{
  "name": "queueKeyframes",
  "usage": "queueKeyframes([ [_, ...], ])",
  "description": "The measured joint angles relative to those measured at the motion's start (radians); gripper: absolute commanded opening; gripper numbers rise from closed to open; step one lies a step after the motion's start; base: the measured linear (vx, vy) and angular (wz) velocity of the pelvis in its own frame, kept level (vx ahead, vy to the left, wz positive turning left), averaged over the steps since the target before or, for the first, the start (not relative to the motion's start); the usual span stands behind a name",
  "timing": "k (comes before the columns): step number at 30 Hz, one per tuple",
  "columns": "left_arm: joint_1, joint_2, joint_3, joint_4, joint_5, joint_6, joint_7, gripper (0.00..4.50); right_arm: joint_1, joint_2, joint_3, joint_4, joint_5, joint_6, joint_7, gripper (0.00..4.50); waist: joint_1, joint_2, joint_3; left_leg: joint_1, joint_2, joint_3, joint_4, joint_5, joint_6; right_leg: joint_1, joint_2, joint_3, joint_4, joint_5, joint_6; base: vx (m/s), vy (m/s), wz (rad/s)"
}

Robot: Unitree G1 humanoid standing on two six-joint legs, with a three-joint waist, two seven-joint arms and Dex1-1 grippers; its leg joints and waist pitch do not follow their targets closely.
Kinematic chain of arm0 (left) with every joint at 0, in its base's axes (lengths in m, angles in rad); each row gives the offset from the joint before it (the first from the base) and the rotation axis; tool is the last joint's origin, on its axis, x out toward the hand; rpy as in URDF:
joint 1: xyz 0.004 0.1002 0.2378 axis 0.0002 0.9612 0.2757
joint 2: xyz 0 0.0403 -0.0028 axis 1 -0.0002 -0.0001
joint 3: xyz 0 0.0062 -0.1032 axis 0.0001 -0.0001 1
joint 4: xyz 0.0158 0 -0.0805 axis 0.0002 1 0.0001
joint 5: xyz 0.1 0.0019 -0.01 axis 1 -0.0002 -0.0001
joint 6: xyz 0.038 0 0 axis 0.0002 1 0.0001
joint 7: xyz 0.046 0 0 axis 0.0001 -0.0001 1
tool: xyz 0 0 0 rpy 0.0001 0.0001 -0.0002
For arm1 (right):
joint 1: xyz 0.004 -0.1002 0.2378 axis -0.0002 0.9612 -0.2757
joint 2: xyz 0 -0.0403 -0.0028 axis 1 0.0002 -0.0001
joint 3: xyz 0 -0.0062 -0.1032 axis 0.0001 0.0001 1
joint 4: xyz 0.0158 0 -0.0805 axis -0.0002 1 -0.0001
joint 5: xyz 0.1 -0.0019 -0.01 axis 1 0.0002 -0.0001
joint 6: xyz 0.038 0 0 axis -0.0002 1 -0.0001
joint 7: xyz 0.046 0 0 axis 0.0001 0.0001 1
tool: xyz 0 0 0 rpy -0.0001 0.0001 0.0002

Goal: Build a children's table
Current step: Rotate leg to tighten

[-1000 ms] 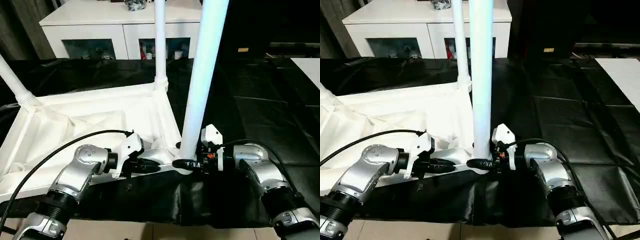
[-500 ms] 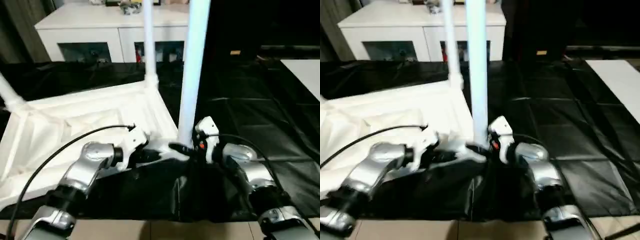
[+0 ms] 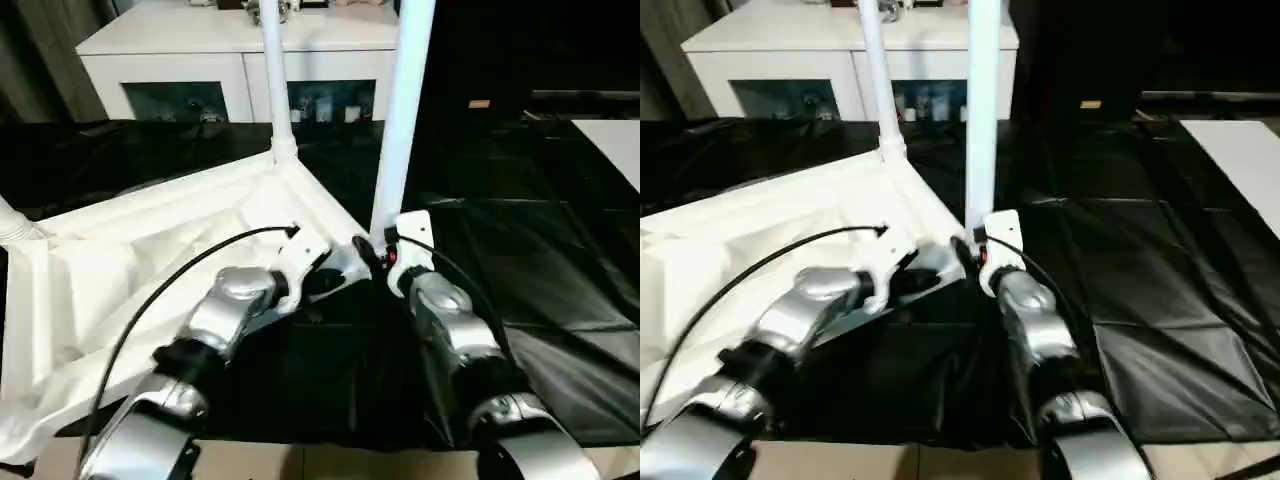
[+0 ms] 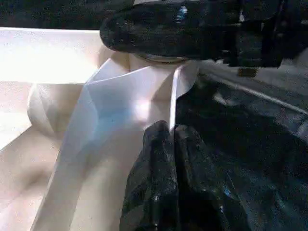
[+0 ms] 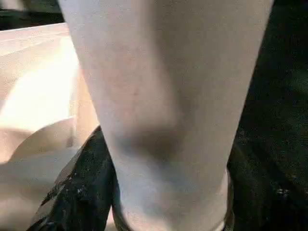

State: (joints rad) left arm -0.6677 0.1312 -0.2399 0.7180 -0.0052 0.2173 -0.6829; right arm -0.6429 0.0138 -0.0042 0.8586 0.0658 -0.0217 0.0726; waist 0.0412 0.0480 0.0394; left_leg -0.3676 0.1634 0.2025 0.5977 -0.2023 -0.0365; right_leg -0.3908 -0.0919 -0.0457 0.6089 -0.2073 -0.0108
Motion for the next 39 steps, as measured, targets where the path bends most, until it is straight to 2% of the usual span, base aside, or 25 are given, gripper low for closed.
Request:
queueKeyframes([
  [4,-0.014,-0.014,0.001,0.029,0.003,-0.016,0.023,0.00,-0.034,0.024,-0.013,0.060,-0.016,-0.031,-0.081,2.67,0.000,0.000,0.000,0.000,-0.001,0.000,0.000,0.000,0.000,0.000,-0.001,0.000,0.000,0.000,0.000,0.000,0.000,0.00],
  [6,-0.013,-0.014,0.001,0.027,0.005,-0.019,0.023,0.00,-0.032,0.013,-0.028,0.060,0.000,-0.035,-0.021,3.23,0.000,-0.001,0.001,0.000,-0.001,0.000,0.000,0.000,0.000,0.000,-0.001,0.000,-0.001,0.000,0.000,0.000,0.000,0.00],
  [8,-0.006,-0.011,0.001,0.016,0.009,-0.023,0.021,0.00,-0.024,0.002,-0.029,0.060,0.004,-0.052,0.025,3.39,-0.001,-0.001,0.001,0.000,-0.001,0.000,0.000,0.000,0.000,0.000,-0.001,0.000,-0.001,0.000,0.000,0.000,0.000,0.00],
  [10,-0.001,0.017,0.010,0.008,0.010,-0.029,0.023,0.00,-0.011,0.010,-0.023,0.057,0.009,-0.069,0.090,3.46,-0.012,-0.004,0.003,-0.001,0.000,0.000,-0.001,0.000,0.000,-0.002,0.000,0.000,0.000,0.000,0.001,0.000,0.000,0.00],
  [12,0.004,0.025,0.016,-0.002,0.011,-0.030,0.023,0.00,-0.006,0.004,-0.022,0.056,0.022,-0.072,0.138,3.78,-0.016,-0.005,0.004,-0.003,0.000,-0.001,-0.001,0.000,0.000,-0.005,0.000,0.000,0.001,0.002,0.002,0.000,0.000,0.00],
  [15,0.023,0.043,0.015,-0.030,0.009,-0.033,-0.002,0.00,-0.004,-0.019,-0.008,0.054,0.028,-0.077,0.213,3.78,-0.022,-0.005,0.003,-0.005,0.001,-0.001,-0.001,0.000,0.000,-0.009,0.001,0.000,0.001,0.002,0.002,0.000,0.000,0.00],
  [18,0.068,0.094,0.015,-0.095,-0.005,-0.040,-0.079,0.00,0.036,-0.077,0.018,0.001,0.051,-0.074,0.390,3.78,-0.023,-0.005,0.003,-0.005,0.003,-0.001,-0.002,0.003,0.005,-0.010,0.003,-0.002,0.001,0.001,0.002,0.000,0.000,0.00],
  [21,0.113,0.154,0.015,-0.147,-0.031,-0.058,-0.185,0.00,0.071,-0.152,0.063,-0.070,0.059,-0.071,0.587,3.78,-0.019,-0.003,0.004,-0.006,0.006,-0.001,-0.002,0.003,0.005,-0.011,0.004,-0.003,0.001,0.001,0.002,0.000,0.000,0.00],
  [23,0.140,0.188,0.013,-0.178,-0.047,-0.067,-0.264,0.00,0.092,-0.201,0.093,-0.115,0.064,-0.069,0.716,3.78,-0.008,-0.002,0.004,-0.006,0.007,0.000,-0.002,0.003,0.005,-0.011,0.005,-0.004,0.001,0.001,0.002,0.000,0.000,0.00],
  [28,0.189,0.244,0.000,-0.243,-0.081,-0.069,-0.387,0.00,0.111,-0.291,0.150,-0.185,0.084,-0.050,0.933,3.78,0.005,0.002,0.006,-0.006,0.008,0.002,-0.001,0.003,0.004,-0.010,0.004,-0.004,0.002,0.001,0.002,0.000,0.000,0.00],
  [34,0.210,0.270,-0.004,-0.276,-0.099,-0.048,-0.453,0.00,0.114,-0.324,0.173,-0.190,0.081,-0.024,1.047,3.78,0.015,0.001,0.007,-0.006,0.008,0.002,-0.001,0.003,0.004,-0.010,0.004,-0.004,0.002,0.001,0.002,0.000,0.000,0.00],
  [39,0.211,0.271,-0.004,-0.278,-0.099,-0.047,-0.460,0.00,0.112,-0.319,0.173,-0.187,0.081,-0.021,1.045,3.32,0.017,0.001,0.007,-0.006,0.008,0.002,-0.001,0.003,0.004,-0.010,0.004,-0.004,0.002,0.001,0.002,0.000,0.000,0.00],
])
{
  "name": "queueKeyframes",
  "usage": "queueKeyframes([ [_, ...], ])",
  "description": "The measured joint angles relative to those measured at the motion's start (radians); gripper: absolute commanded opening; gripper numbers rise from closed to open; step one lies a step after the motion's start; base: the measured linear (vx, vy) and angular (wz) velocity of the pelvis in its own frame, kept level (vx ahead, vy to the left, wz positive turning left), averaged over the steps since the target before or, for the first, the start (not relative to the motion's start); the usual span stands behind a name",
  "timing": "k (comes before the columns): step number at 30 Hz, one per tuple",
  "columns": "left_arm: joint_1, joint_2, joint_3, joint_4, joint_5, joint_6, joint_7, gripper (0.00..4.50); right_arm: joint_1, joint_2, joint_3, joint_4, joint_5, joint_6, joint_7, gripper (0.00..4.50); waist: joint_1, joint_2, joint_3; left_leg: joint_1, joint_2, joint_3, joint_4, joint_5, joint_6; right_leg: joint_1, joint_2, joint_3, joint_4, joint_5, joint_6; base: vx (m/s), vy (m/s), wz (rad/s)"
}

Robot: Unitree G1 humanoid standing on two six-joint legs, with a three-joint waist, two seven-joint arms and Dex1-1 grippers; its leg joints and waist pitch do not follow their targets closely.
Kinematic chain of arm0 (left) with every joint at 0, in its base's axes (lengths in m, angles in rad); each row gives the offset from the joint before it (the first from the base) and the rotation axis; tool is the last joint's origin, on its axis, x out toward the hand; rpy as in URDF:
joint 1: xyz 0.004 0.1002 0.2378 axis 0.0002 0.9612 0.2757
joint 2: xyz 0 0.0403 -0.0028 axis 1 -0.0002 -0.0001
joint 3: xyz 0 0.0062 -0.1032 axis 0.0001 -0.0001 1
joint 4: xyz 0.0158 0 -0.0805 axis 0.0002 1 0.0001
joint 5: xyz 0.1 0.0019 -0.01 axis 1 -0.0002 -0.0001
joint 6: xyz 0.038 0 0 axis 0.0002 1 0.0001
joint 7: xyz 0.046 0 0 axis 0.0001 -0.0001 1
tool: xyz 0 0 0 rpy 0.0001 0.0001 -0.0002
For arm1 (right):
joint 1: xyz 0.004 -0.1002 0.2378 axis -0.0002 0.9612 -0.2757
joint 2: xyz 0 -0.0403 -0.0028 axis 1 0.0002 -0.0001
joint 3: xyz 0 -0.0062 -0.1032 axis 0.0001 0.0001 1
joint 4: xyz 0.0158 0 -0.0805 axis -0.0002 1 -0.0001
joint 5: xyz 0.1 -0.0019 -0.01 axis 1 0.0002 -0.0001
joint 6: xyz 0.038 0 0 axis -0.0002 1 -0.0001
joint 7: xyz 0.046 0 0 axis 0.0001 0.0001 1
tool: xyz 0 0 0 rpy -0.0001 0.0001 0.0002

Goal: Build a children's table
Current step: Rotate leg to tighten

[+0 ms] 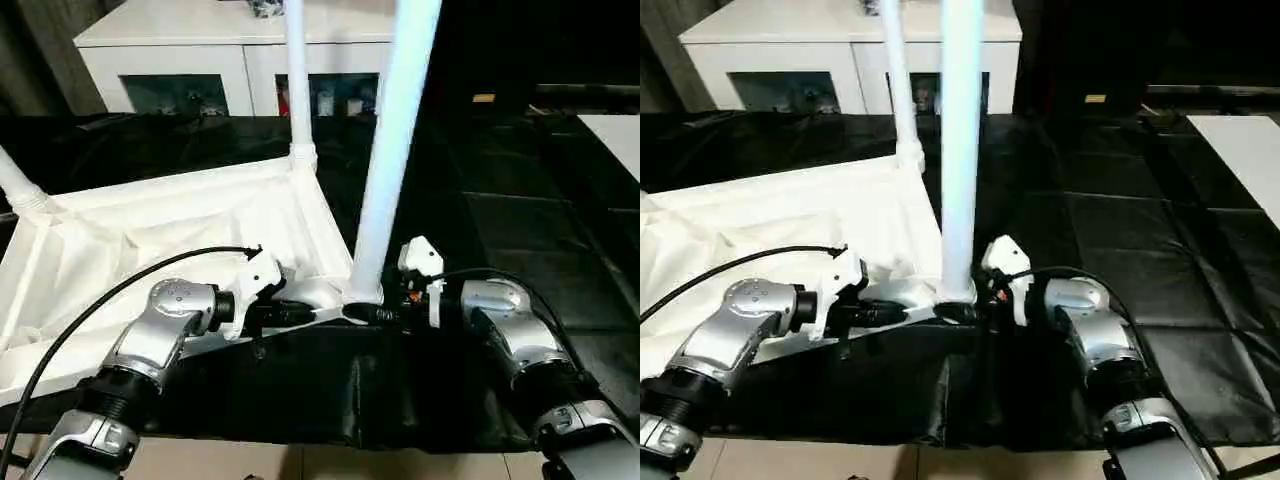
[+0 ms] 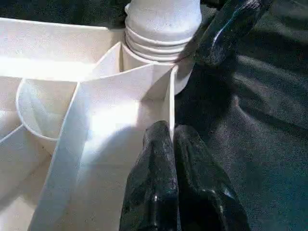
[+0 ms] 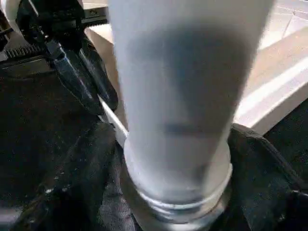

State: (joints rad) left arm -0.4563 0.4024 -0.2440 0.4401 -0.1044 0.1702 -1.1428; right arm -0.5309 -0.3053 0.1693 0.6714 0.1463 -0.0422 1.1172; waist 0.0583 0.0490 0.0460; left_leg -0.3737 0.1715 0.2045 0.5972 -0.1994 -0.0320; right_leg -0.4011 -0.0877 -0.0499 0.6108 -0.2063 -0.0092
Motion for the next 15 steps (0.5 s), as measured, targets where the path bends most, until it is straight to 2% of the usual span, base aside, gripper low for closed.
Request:
queueKeyframes([
  [6,0.000,-0.001,0.000,0.000,0.001,0.000,0.000,0.00,-0.004,0.001,-0.002,0.005,-0.002,0.007,-0.004,2.94,0.000,0.000,0.000,0.000,0.000,0.000,0.000,0.000,0.000,0.000,0.000,0.000,0.000,0.000,0.000,0.000,0.000,0.00],
  [7,0.000,0.000,0.000,0.000,0.001,0.000,0.000,0.00,-0.005,0.002,-0.003,0.006,-0.002,0.007,-0.004,2.77,0.000,0.000,0.000,0.000,0.000,0.000,0.000,0.000,0.000,0.000,0.000,0.000,0.000,0.000,0.000,0.000,0.000,0.00],
  [15,0.000,-0.001,0.000,0.004,0.006,-0.008,0.013,0.00,-0.006,0.012,-0.003,0.013,-0.022,-0.004,-0.030,2.64,-0.001,-0.001,0.000,0.000,0.000,0.000,0.002,0.000,0.000,0.001,0.000,0.000,0.002,0.000,0.000,0.000,0.000,0.00],
])
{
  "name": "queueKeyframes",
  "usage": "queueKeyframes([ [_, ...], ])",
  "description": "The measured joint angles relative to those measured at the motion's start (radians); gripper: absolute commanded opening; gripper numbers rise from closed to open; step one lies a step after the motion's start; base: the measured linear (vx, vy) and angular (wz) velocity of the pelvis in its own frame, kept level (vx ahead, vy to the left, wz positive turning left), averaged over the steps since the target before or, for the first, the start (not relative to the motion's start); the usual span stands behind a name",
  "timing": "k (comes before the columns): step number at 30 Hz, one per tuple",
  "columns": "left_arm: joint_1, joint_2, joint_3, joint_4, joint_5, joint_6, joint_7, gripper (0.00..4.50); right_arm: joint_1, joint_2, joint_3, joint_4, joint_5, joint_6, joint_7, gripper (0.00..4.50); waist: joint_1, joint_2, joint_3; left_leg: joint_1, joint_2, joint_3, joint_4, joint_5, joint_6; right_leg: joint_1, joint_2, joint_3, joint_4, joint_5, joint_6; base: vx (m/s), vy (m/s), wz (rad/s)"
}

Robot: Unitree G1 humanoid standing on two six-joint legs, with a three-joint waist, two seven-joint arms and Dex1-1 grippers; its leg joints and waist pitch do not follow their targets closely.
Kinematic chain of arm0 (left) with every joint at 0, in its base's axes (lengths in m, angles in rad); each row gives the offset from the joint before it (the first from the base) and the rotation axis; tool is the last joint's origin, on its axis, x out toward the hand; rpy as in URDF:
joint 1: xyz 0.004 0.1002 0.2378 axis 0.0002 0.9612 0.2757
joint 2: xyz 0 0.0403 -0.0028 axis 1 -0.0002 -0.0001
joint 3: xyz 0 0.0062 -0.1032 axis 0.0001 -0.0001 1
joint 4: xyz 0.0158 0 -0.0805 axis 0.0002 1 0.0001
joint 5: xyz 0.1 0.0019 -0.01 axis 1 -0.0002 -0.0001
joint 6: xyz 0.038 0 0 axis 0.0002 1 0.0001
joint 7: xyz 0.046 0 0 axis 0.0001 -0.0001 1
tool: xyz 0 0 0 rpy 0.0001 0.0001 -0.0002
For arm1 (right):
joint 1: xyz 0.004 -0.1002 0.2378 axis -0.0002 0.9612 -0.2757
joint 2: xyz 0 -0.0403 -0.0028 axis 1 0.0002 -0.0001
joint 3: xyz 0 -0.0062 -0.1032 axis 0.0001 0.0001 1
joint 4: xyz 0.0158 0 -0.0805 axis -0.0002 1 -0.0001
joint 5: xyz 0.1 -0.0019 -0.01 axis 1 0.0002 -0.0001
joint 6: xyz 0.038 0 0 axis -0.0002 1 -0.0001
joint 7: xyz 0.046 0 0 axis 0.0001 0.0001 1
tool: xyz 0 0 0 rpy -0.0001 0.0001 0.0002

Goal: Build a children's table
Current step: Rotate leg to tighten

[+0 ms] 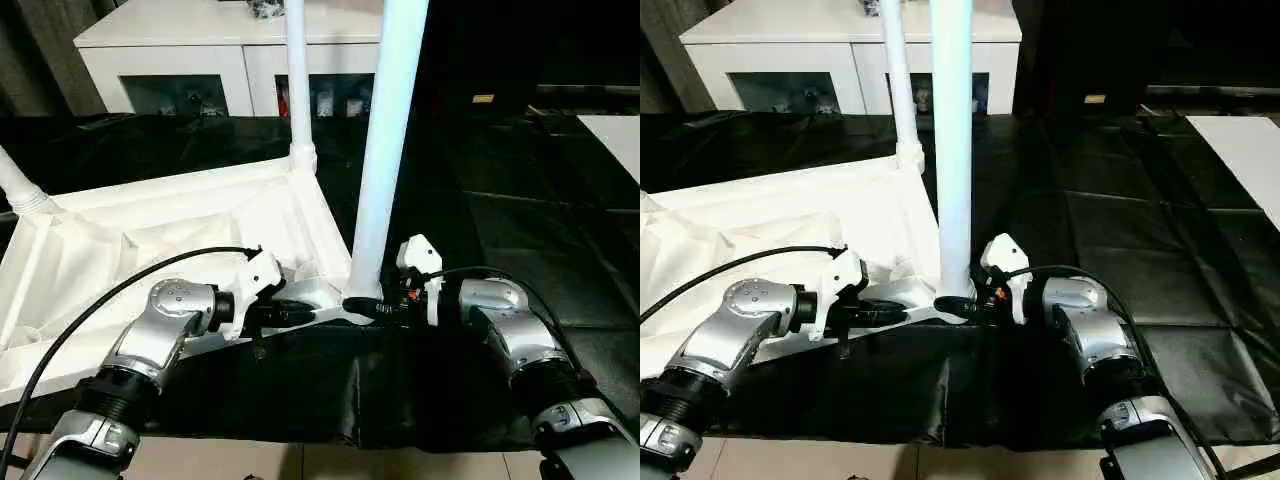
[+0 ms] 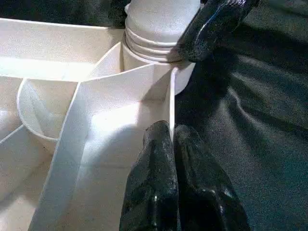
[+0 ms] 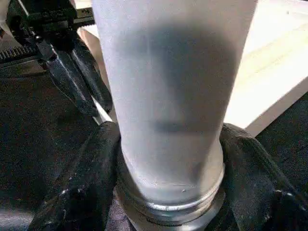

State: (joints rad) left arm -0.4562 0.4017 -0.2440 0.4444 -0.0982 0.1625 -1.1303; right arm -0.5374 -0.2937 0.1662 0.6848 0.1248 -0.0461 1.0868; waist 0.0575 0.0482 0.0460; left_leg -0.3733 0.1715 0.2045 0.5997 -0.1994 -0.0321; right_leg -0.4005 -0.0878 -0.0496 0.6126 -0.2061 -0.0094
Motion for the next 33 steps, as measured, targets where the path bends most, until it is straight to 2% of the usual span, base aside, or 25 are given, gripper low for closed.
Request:
queueKeyframes([
  [4,-0.012,-0.021,0.007,0.027,0.023,-0.017,0.058,0.00,-0.011,0.036,-0.013,0.039,-0.013,-0.018,-0.105,2.63,-0.008,-0.001,0.000,0.003,0.000,0.000,0.001,-0.003,-0.005,0.003,0.000,0.001,0.001,0.001,-0.002,0.000,0.000,0.00],
  [9,-0.068,-0.096,0.012,0.103,0.057,-0.015,0.182,0.00,-0.013,0.116,-0.062,0.068,-0.033,-0.009,-0.343,2.63,-0.019,-0.002,0.001,0.004,-0.002,0.000,0.002,-0.003,-0.005,0.005,-0.001,0.003,-0.001,0.003,-0.005,0.000,0.000,0.00],
  [16,-0.161,-0.215,0.014,0.225,0.094,0.009,0.353,0.00,-0.041,0.208,-0.126,0.116,-0.058,0.000,-0.659,2.63,-0.018,0.001,-0.001,0.006,-0.005,0.001,0.002,-0.003,-0.005,0.008,-0.004,0.004,-0.002,0.003,-0.005,0.000,0.000,0.00],
  [21,-0.212,-0.281,0.017,0.304,0.107,0.008,0.461,0.00,-0.071,0.273,-0.173,0.148,-0.073,0.014,-0.875,2.63,-0.014,0.010,-0.005,0.006,-0.007,0.001,0.001,-0.003,-0.004,0.010,-0.005,0.005,-0.005,0.003,-0.005,0.000,0.000,0.00],
  [25,-0.223,-0.302,0.021,0.327,0.123,-0.002,0.501,0.00,-0.099,0.291,-0.175,0.187,-0.099,0.007,-0.962,2.63,-0.014,0.011,-0.006,0.006,-0.007,0.001,0.001,-0.003,-0.004,0.010,-0.005,0.004,-0.005,0.003,-0.004,0.000,0.000,0.00],
  [31,-0.235,-0.312,0.029,0.357,0.132,-0.022,0.516,0.00,-0.127,0.312,-0.189,0.240,-0.098,-0.024,-1.011,2.63,-0.016,0.012,-0.006,0.006,-0.007,0.001,0.000,-0.003,-0.004,0.010,-0.005,0.004,-0.005,0.002,-0.003,0.000,0.000,0.00],
  [32,-0.237,-0.313,0.029,0.362,0.132,-0.025,0.516,0.00,-0.127,0.314,-0.200,0.241,-0.093,-0.025,-1.001,3.19,-0.016,0.011,-0.006,0.006,-0.007,0.001,0.000,-0.003,-0.004,0.010,-0.005,0.004,-0.005,0.002,-0.003,0.000,0.000,0.00],
  [33,-0.238,-0.313,0.029,0.363,0.132,-0.026,0.516,0.00,-0.127,0.314,-0.206,0.241,-0.087,-0.024,-0.995,3.33,-0.016,0.011,-0.006,0.005,-0.007,0.001,0.000,-0.003,-0.004,0.010,-0.005,0.004,-0.005,0.002,-0.003,0.000,0.000,0.00],
])
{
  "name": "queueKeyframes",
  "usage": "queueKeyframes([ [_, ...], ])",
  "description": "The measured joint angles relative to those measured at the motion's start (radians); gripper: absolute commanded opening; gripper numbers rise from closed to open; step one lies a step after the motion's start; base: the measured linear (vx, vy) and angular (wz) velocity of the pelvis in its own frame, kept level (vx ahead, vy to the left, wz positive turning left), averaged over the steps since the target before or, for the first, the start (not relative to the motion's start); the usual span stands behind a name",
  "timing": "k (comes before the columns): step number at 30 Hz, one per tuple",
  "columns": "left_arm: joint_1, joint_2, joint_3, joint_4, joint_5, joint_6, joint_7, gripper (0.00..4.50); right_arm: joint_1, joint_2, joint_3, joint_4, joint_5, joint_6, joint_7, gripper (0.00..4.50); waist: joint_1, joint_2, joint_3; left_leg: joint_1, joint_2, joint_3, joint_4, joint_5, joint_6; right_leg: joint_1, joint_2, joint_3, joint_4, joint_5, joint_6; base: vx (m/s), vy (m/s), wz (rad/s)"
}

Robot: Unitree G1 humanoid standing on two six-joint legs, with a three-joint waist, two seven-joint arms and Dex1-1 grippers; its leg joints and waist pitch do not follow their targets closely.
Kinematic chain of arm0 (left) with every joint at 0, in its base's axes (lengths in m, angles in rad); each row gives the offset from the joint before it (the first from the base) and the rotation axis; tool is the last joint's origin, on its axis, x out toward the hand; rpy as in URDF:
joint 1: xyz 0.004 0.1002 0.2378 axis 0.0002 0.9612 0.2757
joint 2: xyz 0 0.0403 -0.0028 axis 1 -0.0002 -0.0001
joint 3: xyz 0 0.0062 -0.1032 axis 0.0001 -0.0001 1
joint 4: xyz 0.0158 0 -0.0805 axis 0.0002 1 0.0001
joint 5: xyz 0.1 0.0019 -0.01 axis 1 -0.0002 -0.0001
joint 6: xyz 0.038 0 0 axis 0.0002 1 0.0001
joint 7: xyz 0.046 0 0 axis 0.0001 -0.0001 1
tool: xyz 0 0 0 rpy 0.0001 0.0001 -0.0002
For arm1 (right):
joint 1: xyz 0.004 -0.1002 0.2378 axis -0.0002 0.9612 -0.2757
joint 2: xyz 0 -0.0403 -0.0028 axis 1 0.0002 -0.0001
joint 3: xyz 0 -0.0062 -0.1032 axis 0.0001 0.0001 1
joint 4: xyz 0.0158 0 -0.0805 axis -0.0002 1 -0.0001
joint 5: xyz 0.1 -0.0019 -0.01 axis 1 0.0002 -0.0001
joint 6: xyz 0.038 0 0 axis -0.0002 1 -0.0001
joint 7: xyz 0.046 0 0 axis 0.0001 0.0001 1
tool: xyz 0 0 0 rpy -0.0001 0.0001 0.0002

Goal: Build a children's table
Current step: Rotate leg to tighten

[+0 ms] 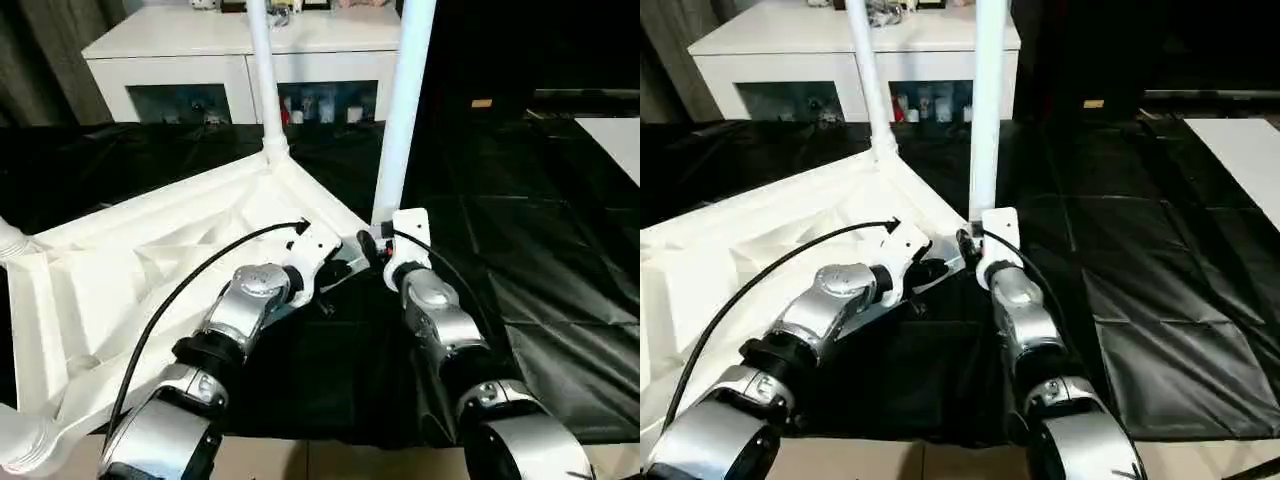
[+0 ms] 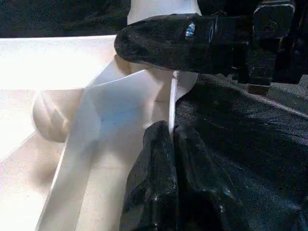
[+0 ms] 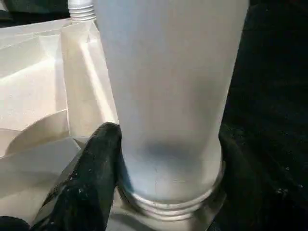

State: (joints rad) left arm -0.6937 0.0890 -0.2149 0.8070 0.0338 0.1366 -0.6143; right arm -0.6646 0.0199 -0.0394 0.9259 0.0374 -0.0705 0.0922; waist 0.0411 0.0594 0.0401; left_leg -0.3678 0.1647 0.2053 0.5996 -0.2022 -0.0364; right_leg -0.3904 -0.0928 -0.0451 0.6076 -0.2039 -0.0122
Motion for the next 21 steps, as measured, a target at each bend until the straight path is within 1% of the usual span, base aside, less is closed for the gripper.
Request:
queueKeyframes([
  [1,0.000,0.001,0.000,0.000,0.000,-0.002,0.000,0.00,0.000,0.000,-0.012,0.000,0.013,0.001,0.019,3.33,-0.001,0.000,0.000,0.000,0.000,0.000,0.000,0.000,0.000,0.000,0.000,0.000,0.000,0.000,0.000,0.000,0.000,0.00],
  [2,0.000,0.010,0.004,0.000,0.000,-0.003,0.000,0.00,0.000,0.002,-0.012,0.000,0.022,0.001,0.051,3.33,-0.003,-0.001,0.000,0.000,0.000,0.000,0.000,0.000,0.000,0.000,0.000,0.000,0.000,0.000,0.000,0.000,0.000,0.00],
  [3,0.001,0.017,0.010,-0.001,0.000,-0.003,-0.001,0.00,0.000,0.002,-0.009,0.000,0.023,-0.001,0.072,3.53,-0.008,-0.001,0.001,0.000,0.000,0.000,0.000,0.000,0.000,-0.001,0.000,0.000,0.000,0.000,0.000,0.000,0.000,0.00],
  [4,0.003,0.023,0.013,-0.007,-0.001,-0.003,-0.005,0.00,0.000,-0.002,-0.005,0.000,0.023,-0.003,0.094,3.53,-0.011,-0.002,0.001,-0.001,0.000,0.000,0.000,0.000,0.000,-0.002,0.000,0.000,0.000,0.000,0.000,0.000,0.000,0.00],
  [5,0.011,0.033,0.015,-0.020,-0.001,-0.003,-0.019,0.00,0.000,-0.010,0.004,0.000,0.023,-0.006,0.127,3.75,-0.014,-0.002,0.002,-0.002,0.000,0.000,0.000,0.000,0.000,-0.004,0.000,0.000,0.000,0.001,0.000,0.000,0.000,0.00],
  [7,0.019,0.043,0.017,-0.035,-0.005,-0.003,-0.040,0.00,0.000,-0.021,0.014,0.000,0.022,-0.009,0.168,3.78,-0.015,-0.002,0.002,-0.003,0.001,0.000,-0.001,0.000,0.000,-0.007,0.001,0.000,0.001,0.001,0.000,0.000,0.000,0.00],
  [8,0.027,0.053,0.016,-0.050,-0.007,-0.001,-0.056,0.00,0.002,-0.036,0.028,-0.002,0.021,-0.015,0.204,3.78,-0.015,-0.002,0.001,-0.003,0.001,0.000,-0.002,0.000,0.000,-0.008,0.001,0.000,0.001,0.001,0.000,0.000,0.000,0.00],
  [9,0.042,0.075,0.017,-0.072,-0.016,0.000,-0.085,0.00,0.008,-0.073,0.060,-0.005,0.011,-0.024,0.286,3.78,-0.015,-0.002,0.001,-0.005,0.002,-0.001,-0.002,0.000,0.000,-0.010,0.002,-0.001,0.002,0.001,0.001,0.000,0.000,0.00],
  [11,0.063,0.111,0.014,-0.101,-0.023,-0.003,-0.140,0.00,0.029,-0.124,0.100,-0.034,-0.004,-0.033,0.407,3.78,-0.013,-0.002,0.001,-0.005,0.005,-0.002,-0.003,0.002,0.003,-0.010,0.004,-0.003,0.002,0.000,0.002,0.000,0.000,0.00],
  [12,0.067,0.125,0.013,-0.108,-0.028,-0.006,-0.158,0.00,0.035,-0.128,0.106,-0.044,-0.010,-0.038,0.433,3.78,-0.013,-0.002,0.001,-0.005,0.006,-0.002,-0.003,0.003,0.005,-0.011,0.005,-0.004,0.002,-0.001,0.003,0.000,0.000,0.00],
  [14,0.088,0.157,0.011,-0.136,-0.035,-0.010,-0.211,0.00,0.055,-0.171,0.136,-0.080,-0.012,-0.044,0.531,3.78,-0.010,-0.002,0.001,-0.006,0.008,-0.002,-0.003,0.003,0.005,-0.012,0.006,-0.004,0.002,-0.001,0.003,0.000,0.000,0.00],
  [16,0.107,0.183,0.010,-0.164,-0.040,-0.015,-0.258,0.00,0.073,-0.202,0.153,-0.112,-0.011,-0.049,0.613,3.78,-0.008,-0.002,0.001,-0.006,0.009,-0.002,-0.003,0.003,0.005,-0.012,0.007,-0.005,0.002,-0.002,0.003,0.000,0.000,0.00],
  [18,0.138,0.219,0.004,-0.206,-0.053,-0.023,-0.327,0.00,0.089,-0.243,0.180,-0.143,-0.009,-0.051,0.715,3.78,-0.010,-0.002,0.001,-0.007,0.008,-0.001,-0.003,0.003,0.005,-0.012,0.007,-0.005,0.002,-0.002,0.003,0.000,0.000,0.00],
  [20,0.179,0.259,-0.008,-0.261,-0.078,-0.028,-0.410,0.00,0.111,-0.280,0.202,-0.180,0.000,-0.055,0.810,3.78,-0.007,-0.002,0.001,-0.007,0.008,-0.001,-0.003,0.002,0.005,-0.012,0.007,-0.005,0.001,-0.002,0.002,0.000,0.000,0.00],
  [21,0.186,0.268,-0.011,-0.272,-0.083,-0.027,-0.431,0.00,0.112,-0.282,0.205,-0.184,0.002,-0.056,0.831,3.78,-0.005,-0.002,0.002,-0.007,0.009,-0.001,-0.003,0.003,0.005,-0.012,0.007,-0.005,0.002,-0.002,0.002,0.000,0.000,0.00],
])
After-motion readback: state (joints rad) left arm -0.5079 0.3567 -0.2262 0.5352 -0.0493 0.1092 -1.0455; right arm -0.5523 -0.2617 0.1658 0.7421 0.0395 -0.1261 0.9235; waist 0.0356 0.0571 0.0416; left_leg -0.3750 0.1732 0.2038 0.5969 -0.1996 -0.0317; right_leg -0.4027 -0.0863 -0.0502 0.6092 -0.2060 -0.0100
